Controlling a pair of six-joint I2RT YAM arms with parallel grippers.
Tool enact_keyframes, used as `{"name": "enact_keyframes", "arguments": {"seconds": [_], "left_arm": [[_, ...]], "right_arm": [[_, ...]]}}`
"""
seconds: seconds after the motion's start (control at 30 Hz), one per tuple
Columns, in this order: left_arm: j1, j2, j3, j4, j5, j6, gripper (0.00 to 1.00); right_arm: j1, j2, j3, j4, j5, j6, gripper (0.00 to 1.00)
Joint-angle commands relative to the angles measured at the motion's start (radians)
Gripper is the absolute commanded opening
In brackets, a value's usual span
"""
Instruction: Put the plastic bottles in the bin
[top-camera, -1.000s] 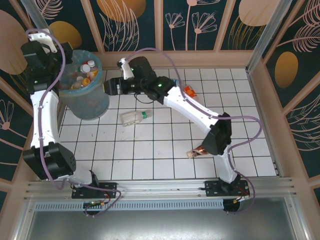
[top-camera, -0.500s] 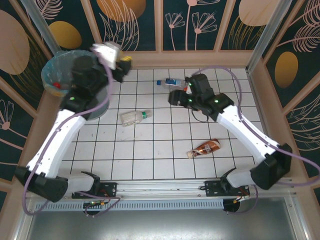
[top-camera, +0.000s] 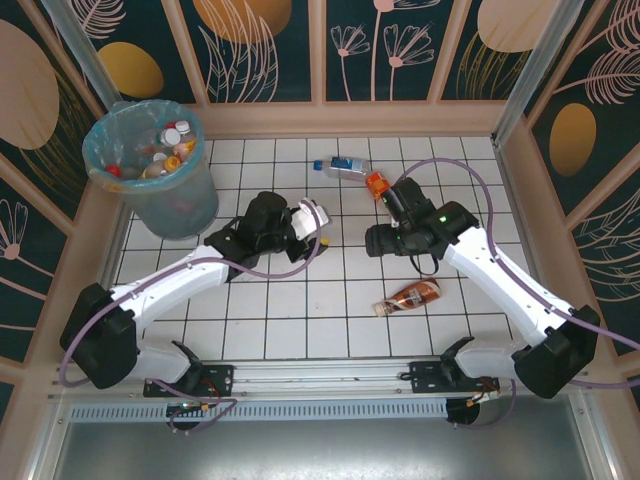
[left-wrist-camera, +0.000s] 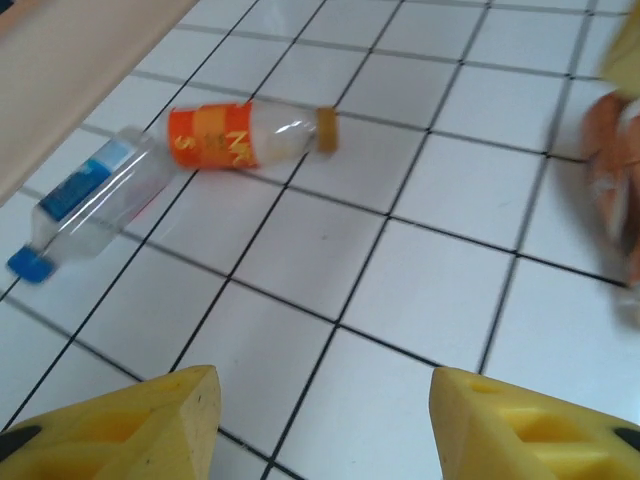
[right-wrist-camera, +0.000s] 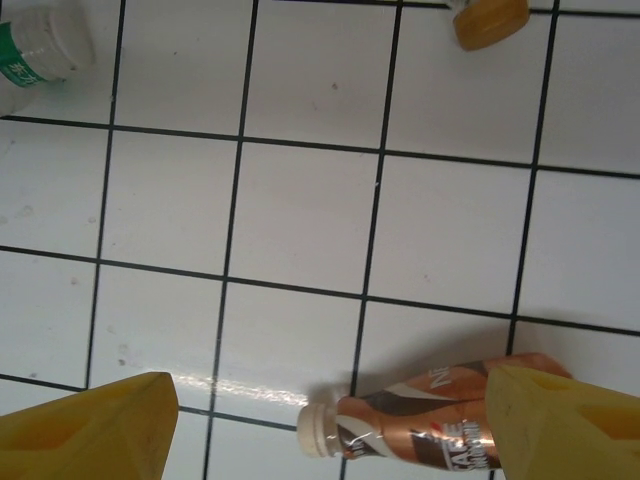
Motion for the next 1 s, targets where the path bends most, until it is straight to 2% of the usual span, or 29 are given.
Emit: {"name": "enact_keyframes", "arguments": {"seconds": [0.0, 0.07, 0.13, 0.3, 0.47, 0.77, 0.97], "left_arm": [[0.005, 0.080, 0.062, -0.050, -0.214, -0.085, 0.58], [0.006, 0.146, 0.093, -0.111, -0.313, -0.084, 0.59], [0.014, 0.203, 0.156, -0.184, -0.339, -0.089, 0.60], [0.073, 0.277, 0.298, -0.270, -0.249, -0.083, 0.61], [0.106, 0.418, 0.423, -0.385, -0.189, -0.031, 0.61], [0.126, 0.567, 0.539, -0.472, -0.198, 0.021, 0.60], [0.131, 0.641, 0.581, -0.511, -0.209, 0.050, 0.60]], "right_arm": [[0.003, 0.033, 0.015, 0.004, 0.064, -0.085, 0.81], [0.003, 0.073, 0.019, 0.007, 0.055, -0.092, 0.81], [0.003, 0.111, 0.022, 0.005, 0.040, -0.067, 0.81], [0.005, 0.127, -0.021, 0.042, -0.035, 0.000, 0.81], [0.004, 0.098, -0.059, 0.107, -0.091, 0.039, 0.81], [-0.006, 0.085, -0.216, 0.406, -0.300, 0.135, 0.77], [-0.006, 0.102, -0.251, 0.472, -0.302, 0.156, 0.77]]}}
